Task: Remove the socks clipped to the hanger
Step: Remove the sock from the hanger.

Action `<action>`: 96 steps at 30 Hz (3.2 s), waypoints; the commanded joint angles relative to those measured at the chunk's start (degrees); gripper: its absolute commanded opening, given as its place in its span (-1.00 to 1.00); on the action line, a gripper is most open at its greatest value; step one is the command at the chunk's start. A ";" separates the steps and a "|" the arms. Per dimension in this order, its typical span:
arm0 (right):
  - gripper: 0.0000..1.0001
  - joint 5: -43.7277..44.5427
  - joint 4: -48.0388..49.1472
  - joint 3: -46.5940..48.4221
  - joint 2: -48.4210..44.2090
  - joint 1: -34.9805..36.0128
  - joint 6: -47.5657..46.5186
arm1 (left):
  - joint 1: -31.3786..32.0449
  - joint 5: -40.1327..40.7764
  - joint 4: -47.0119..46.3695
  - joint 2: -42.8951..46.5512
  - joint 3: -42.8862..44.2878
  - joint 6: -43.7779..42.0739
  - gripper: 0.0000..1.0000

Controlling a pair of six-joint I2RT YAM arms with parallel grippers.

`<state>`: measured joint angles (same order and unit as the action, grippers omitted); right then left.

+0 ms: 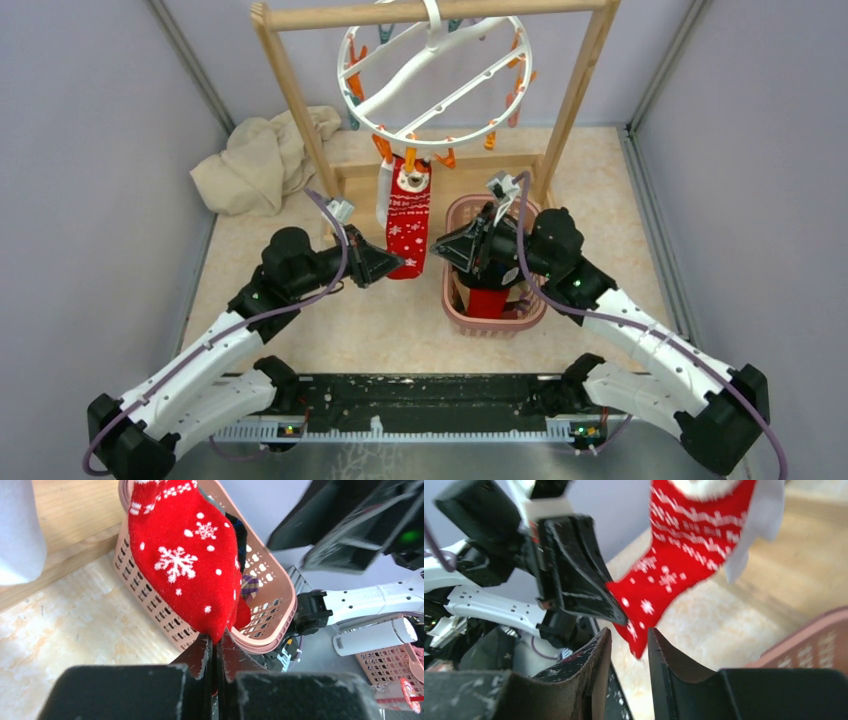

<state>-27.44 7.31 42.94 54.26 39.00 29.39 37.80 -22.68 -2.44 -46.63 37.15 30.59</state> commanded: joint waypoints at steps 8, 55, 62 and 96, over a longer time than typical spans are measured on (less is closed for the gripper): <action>-0.36 6.12 29.29 4.74 5.31 0.55 -4.06 | 0.30 2.13 4.03 -1.71 2.64 -1.63 -1.00; -0.27 2.53 32.18 18.45 20.65 0.46 -10.91 | 0.21 -5.19 13.27 0.36 12.99 -1.83 -0.96; -0.27 2.22 29.71 18.49 20.20 0.39 -12.16 | 0.19 -5.92 15.84 0.87 15.45 -2.02 -0.96; -0.09 1.11 41.16 15.67 22.50 -4.30 -6.46 | 0.08 8.36 35.14 -4.54 27.65 -7.56 -0.91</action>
<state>-26.76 42.83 55.90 75.42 35.68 21.47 37.80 -15.03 31.18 -51.70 62.33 23.88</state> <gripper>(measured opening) 0.454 0.043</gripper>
